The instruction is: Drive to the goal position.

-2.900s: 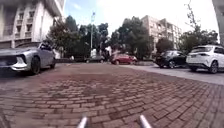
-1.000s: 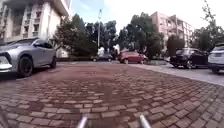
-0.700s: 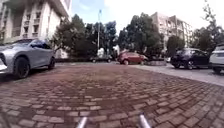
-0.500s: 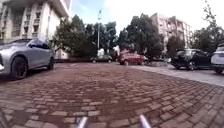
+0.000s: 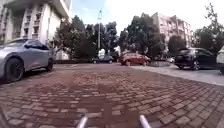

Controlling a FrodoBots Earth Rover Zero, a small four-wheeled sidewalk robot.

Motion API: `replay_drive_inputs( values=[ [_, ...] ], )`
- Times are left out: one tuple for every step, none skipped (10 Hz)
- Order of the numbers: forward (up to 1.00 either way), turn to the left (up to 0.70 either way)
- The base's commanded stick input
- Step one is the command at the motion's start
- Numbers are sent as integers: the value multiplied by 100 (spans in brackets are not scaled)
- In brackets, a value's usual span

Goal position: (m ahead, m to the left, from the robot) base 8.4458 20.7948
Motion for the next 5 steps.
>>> replay_drive_inputs(
  values=[
    [70,14],
    [70,14],
    [70,10],
    [70,0],
    [70,0]
  ],
)
